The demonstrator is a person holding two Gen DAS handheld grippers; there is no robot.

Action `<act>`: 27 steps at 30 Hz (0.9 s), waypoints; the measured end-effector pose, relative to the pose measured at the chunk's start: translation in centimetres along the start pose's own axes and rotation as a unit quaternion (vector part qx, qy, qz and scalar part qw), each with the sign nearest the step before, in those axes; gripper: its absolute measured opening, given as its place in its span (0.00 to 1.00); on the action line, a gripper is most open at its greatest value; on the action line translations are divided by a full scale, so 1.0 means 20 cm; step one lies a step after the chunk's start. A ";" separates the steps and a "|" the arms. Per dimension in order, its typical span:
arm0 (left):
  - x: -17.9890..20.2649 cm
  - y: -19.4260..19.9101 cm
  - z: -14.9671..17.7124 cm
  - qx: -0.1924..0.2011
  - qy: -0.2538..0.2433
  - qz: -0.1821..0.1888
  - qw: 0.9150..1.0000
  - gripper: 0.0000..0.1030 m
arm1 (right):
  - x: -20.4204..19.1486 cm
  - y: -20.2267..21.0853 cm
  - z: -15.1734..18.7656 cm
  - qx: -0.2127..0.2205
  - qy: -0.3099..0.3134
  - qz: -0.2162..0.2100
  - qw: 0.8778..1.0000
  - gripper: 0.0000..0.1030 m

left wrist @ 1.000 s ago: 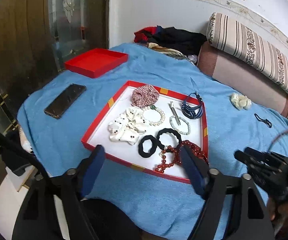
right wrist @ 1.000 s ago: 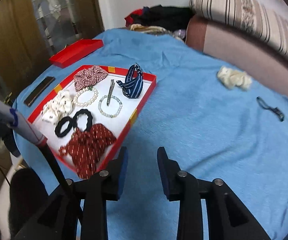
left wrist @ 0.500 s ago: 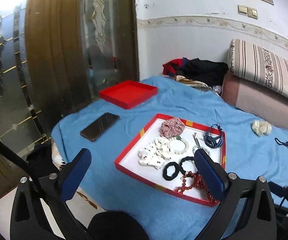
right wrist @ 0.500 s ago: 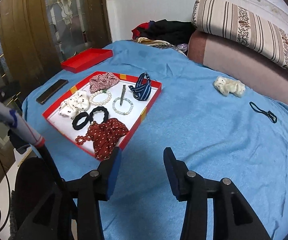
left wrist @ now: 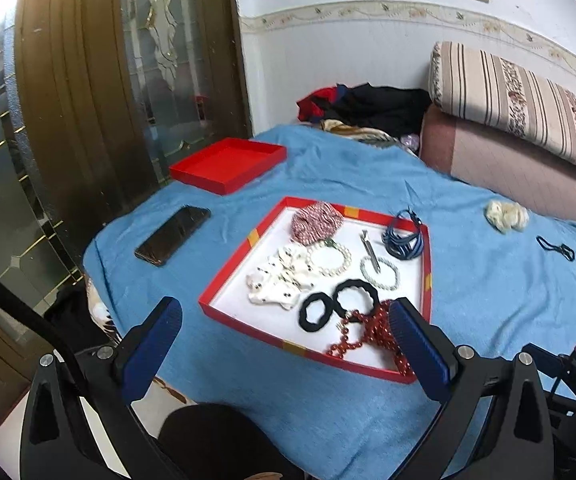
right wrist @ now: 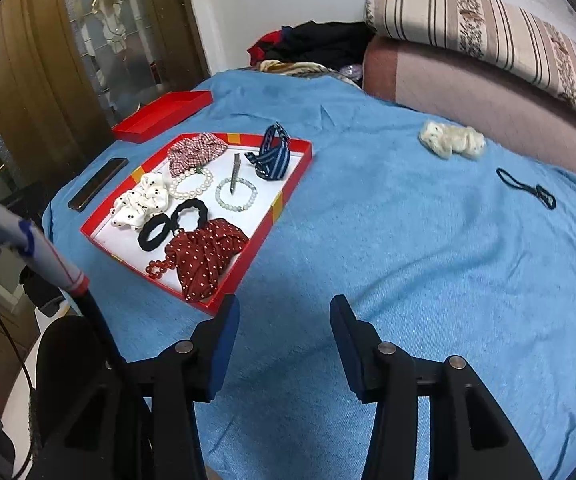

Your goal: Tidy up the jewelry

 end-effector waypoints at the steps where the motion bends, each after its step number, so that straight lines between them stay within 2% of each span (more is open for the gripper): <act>1: 0.00 0.00 0.01 -0.001 -0.001 0.000 1.000 1.00 | 0.00 0.00 0.00 -0.002 -0.001 0.000 1.000 0.50; 21: 0.02 -0.07 0.07 -0.036 0.000 0.022 0.999 1.00 | -0.04 -0.01 0.01 0.003 0.013 0.020 1.000 0.55; 27: 0.03 -0.10 0.09 -0.047 0.001 0.031 0.998 1.00 | -0.06 0.01 0.01 0.011 0.021 0.035 0.999 0.59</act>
Point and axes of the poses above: each gripper's, at about its wrist camera, not at the fingertips, and y roughly against the way its jaws point, x to its right, z to its underside, the point moved 4 cm from there along -y, roughly the way its jaws point, and after that the axes turned 4 degrees about z, right-handed, at the moved point
